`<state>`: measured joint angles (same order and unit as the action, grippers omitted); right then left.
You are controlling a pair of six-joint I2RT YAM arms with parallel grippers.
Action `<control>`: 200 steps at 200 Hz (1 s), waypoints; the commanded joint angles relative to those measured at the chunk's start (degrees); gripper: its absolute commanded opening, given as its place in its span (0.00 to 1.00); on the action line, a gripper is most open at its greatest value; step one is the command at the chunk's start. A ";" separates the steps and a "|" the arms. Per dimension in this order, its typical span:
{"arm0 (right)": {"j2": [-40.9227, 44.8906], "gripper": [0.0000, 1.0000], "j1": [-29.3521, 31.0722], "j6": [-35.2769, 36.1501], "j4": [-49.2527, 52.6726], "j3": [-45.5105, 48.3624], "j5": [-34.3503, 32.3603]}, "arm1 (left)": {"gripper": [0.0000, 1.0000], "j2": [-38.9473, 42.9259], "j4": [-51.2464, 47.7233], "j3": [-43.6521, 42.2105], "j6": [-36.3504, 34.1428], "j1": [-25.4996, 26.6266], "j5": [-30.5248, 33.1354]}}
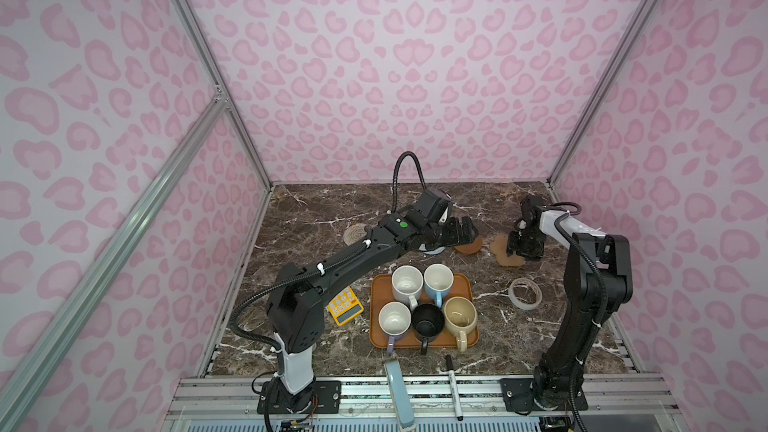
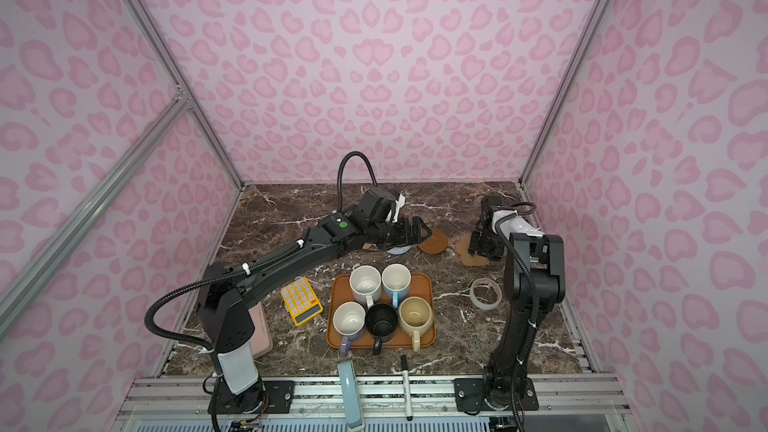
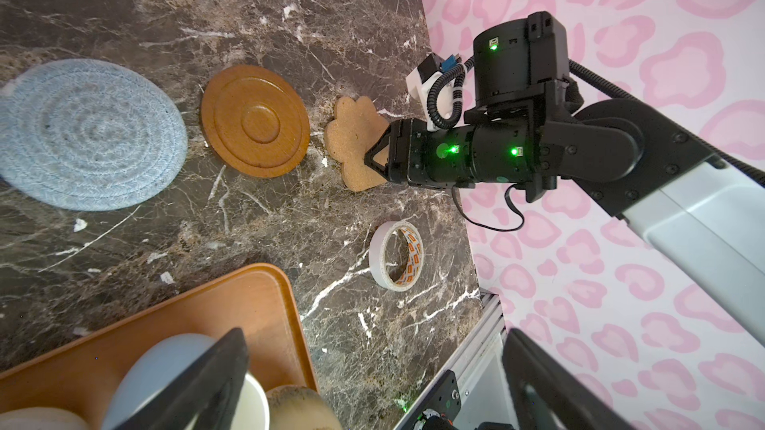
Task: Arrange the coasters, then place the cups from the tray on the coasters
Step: 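Lower the right gripper onto the cork paw-shaped coaster and hold there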
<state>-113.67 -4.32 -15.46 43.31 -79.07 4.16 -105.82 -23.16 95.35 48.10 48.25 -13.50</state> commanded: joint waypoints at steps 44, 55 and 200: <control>-0.90 0.57 0.25 -2.10 -6.41 -0.50 2.10 | 0.98 1.13 0.65 -0.72 -0.13 -0.21 0.65; -0.54 0.56 0.19 -2.29 -6.91 -0.18 1.82 | 0.98 1.23 0.98 -1.04 -0.08 -0.26 0.65; 3.88 0.63 0.55 -0.77 -5.96 0.95 -2.19 | 0.98 2.46 1.43 -2.85 -0.02 -0.47 1.02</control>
<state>-112.18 -4.56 -18.33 37.01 -79.20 6.70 -104.64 -22.72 93.12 48.34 47.99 -13.43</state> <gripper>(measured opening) 0.594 0.977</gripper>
